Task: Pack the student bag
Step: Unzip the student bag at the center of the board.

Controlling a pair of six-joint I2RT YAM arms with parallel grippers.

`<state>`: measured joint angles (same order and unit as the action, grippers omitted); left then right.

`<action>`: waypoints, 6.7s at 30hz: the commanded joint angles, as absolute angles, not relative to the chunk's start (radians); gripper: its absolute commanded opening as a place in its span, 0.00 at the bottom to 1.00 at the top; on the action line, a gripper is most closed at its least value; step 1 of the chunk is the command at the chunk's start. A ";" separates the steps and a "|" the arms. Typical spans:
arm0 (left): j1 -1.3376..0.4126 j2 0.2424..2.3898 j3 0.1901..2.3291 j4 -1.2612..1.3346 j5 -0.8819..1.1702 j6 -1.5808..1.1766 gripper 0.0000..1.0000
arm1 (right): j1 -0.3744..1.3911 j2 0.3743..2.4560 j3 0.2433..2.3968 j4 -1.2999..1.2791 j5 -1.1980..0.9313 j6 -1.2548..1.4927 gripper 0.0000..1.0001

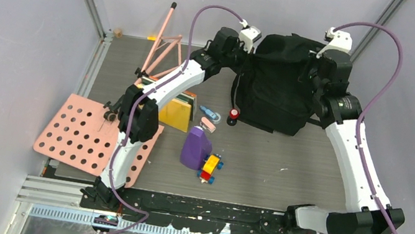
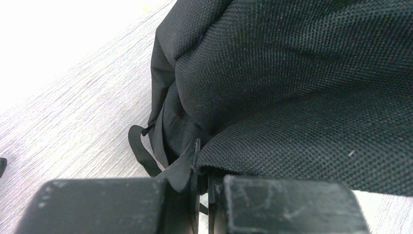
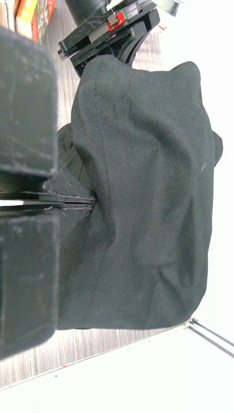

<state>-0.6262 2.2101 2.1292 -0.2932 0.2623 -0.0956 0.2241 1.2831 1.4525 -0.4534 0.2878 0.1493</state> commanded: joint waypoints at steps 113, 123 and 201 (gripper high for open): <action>-1.081 2.087 2.017 0.198 -0.431 -0.204 0.38 | 0.018 0.988 1.212 -0.497 0.177 0.324 0.67; -1.081 2.078 1.986 0.268 -0.433 -0.194 0.17 | 0.016 0.996 1.177 -0.427 0.149 0.298 0.70; -0.710 1.669 1.383 0.109 0.022 -0.309 0.00 | 0.017 0.980 1.292 -0.482 -0.008 0.103 0.75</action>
